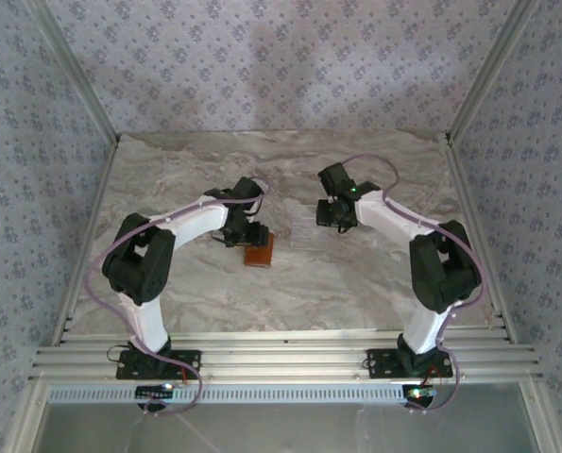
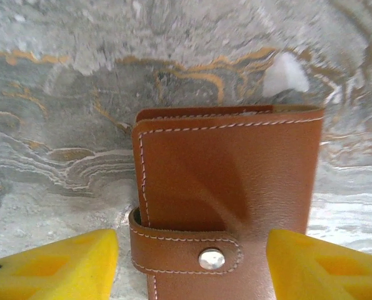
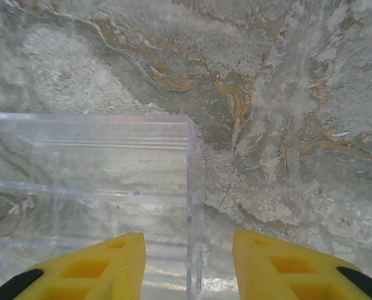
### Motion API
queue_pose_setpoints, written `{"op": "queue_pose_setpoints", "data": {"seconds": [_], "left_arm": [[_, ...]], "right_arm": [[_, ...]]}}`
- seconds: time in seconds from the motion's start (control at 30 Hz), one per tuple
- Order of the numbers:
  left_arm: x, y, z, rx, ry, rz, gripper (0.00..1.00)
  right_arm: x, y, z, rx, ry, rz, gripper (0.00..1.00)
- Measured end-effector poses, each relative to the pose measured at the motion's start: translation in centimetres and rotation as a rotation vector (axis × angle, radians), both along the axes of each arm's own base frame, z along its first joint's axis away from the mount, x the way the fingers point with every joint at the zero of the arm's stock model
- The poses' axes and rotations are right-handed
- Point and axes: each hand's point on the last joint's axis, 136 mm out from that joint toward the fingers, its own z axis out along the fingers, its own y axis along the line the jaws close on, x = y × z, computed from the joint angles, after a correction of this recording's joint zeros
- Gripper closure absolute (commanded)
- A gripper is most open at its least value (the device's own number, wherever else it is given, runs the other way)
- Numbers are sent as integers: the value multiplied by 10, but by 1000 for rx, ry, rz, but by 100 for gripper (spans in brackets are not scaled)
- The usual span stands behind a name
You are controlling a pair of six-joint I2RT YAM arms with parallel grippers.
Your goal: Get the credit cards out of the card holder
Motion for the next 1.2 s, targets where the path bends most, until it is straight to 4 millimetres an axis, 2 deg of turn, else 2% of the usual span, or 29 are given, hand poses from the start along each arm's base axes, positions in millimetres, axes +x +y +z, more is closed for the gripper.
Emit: {"op": "queue_pose_setpoints", "data": {"seconds": [0.23, 0.3, 0.43, 0.53, 0.73, 0.9, 1.07, 1.2], "left_arm": [[-5, -2, -6, 14, 17, -16, 60], [-7, -4, -6, 15, 18, -21, 64], [-13, -10, -5, 11, 19, -36, 67], [-27, -11, -4, -6, 34, -38, 68], [-58, -10, -3, -49, 82, -18, 68], [-80, -21, 0, -88, 104, -20, 68], [-96, -32, 4, -152, 113, -9, 64], [-98, -27, 11, -158, 93, 8, 63]], "right_arm": [[-3, -1, 51, 58, -110, 0, 56], [-8, -1, 60, 72, -127, 0, 56], [-23, 4, 64, 88, -117, 19, 56], [-41, 15, 58, 109, -84, 52, 55], [-93, 42, 24, 163, 33, 123, 51], [-131, 70, -1, 225, 113, 166, 50], [-151, 95, -12, 241, 148, 206, 50], [-156, 99, -25, 219, 176, 196, 50]]}}
